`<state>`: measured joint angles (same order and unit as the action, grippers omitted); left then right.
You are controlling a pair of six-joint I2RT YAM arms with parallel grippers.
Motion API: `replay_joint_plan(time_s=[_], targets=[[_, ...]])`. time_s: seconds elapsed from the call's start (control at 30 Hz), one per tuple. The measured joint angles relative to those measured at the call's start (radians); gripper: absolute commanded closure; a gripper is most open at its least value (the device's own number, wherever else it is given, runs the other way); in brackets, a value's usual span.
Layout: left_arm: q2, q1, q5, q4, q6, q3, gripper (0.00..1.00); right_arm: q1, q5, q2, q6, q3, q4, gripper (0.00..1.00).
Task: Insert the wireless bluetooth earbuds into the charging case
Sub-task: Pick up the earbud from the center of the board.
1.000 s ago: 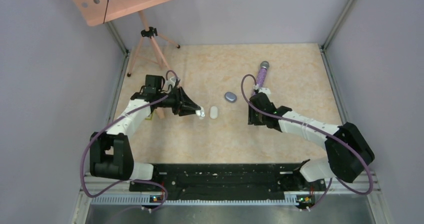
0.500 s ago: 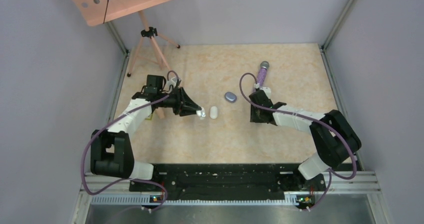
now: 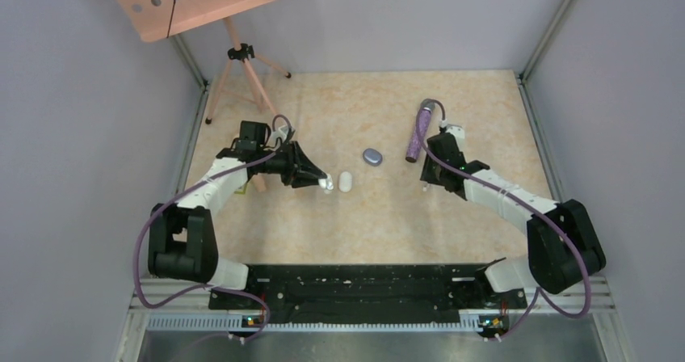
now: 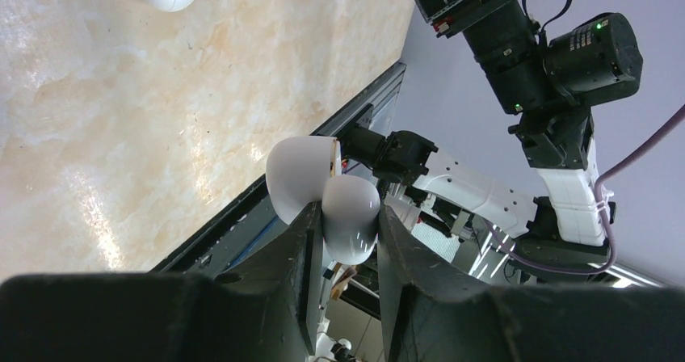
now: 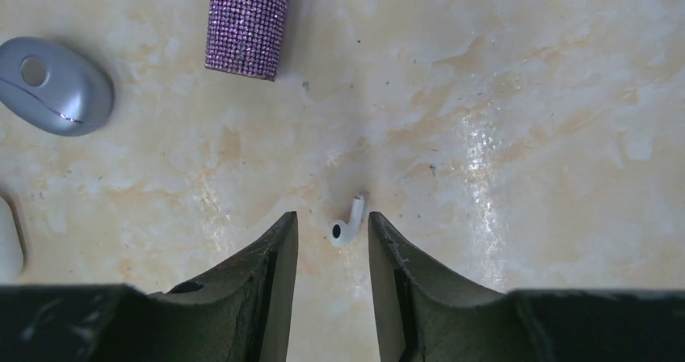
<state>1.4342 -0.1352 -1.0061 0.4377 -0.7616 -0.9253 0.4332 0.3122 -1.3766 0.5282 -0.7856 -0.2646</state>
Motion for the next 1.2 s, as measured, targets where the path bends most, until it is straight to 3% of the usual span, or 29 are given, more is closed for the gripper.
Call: replay_joint_plan(time_s=[0.13, 0.37, 0.57, 0.83, 1.0, 1.2], targets=[[0.007, -0.006, 0.0, -0.006, 0.0, 0.0, 1.0, 0.0, -0.04, -0.015, -0.003, 0.007, 0.002, 0.64], [0.007, -0.01, 0.0, -0.014, 0.0, 0.0, 1.0, 0.0, -0.116, -0.084, -0.003, 0.008, 0.003, 0.55], [0.007, -0.011, 0.0, -0.019, -0.002, 0.001, 1.0, 0.0, -0.206, -0.149, 0.002, 0.011, 0.03, 0.55], [0.006, -0.011, 0.001, -0.02, -0.007, 0.006, 1.0, 0.0, -0.507, -0.105, 0.024, 0.118, 0.325, 0.57], [0.002, -0.011, 0.001, -0.023, -0.011, 0.018, 1.0, 0.0, -0.437, -0.032, -0.037, 0.099, 0.293, 0.61], [0.002, -0.016, 0.001, -0.031, -0.021, 0.021, 1.0, 0.0, -0.281, -0.037, -0.208, 0.021, 0.15, 0.56]])
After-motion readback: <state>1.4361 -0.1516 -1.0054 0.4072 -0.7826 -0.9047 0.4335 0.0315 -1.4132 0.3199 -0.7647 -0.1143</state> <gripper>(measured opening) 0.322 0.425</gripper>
